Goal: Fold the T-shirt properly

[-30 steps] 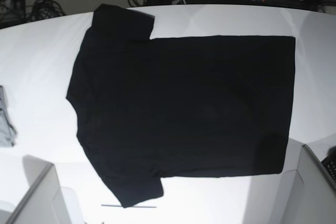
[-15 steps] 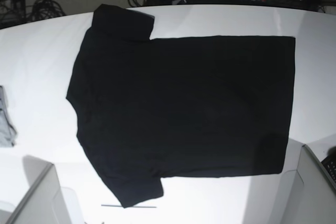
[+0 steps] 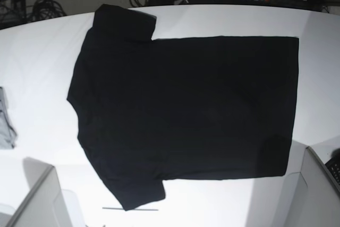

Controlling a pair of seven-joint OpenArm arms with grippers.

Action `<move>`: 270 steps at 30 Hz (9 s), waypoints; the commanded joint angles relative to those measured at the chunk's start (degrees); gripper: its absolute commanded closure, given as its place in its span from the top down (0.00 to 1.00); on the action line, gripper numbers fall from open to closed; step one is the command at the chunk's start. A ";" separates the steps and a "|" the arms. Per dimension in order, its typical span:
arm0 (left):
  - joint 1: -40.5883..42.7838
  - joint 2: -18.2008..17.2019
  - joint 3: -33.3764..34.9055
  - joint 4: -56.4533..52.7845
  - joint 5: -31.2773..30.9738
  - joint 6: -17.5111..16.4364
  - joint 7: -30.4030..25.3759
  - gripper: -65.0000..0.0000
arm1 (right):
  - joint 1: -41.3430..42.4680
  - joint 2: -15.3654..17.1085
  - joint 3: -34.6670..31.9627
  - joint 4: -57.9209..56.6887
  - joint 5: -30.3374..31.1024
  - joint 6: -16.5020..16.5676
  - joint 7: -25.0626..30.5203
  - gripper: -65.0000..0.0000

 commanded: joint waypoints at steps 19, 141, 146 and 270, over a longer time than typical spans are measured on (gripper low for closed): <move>22.06 -1.67 -18.69 35.44 0.01 0.12 -0.58 0.00 | -11.42 -3.75 6.34 37.56 0.06 -0.17 -17.20 0.00; -20.31 6.33 -54.82 23.04 -24.52 -40.19 43.90 0.63 | 6.69 4.86 6.87 29.56 55.71 0.01 -25.29 0.00; -21.10 6.41 -54.38 22.95 -24.52 -40.19 43.90 0.63 | 6.60 4.86 6.87 29.56 55.71 0.01 -25.29 0.00; -32.27 8.96 -61.42 38.95 -25.93 -29.50 56.30 0.00 | 35.96 6.10 7.04 34.75 55.62 -9.31 -42.87 0.00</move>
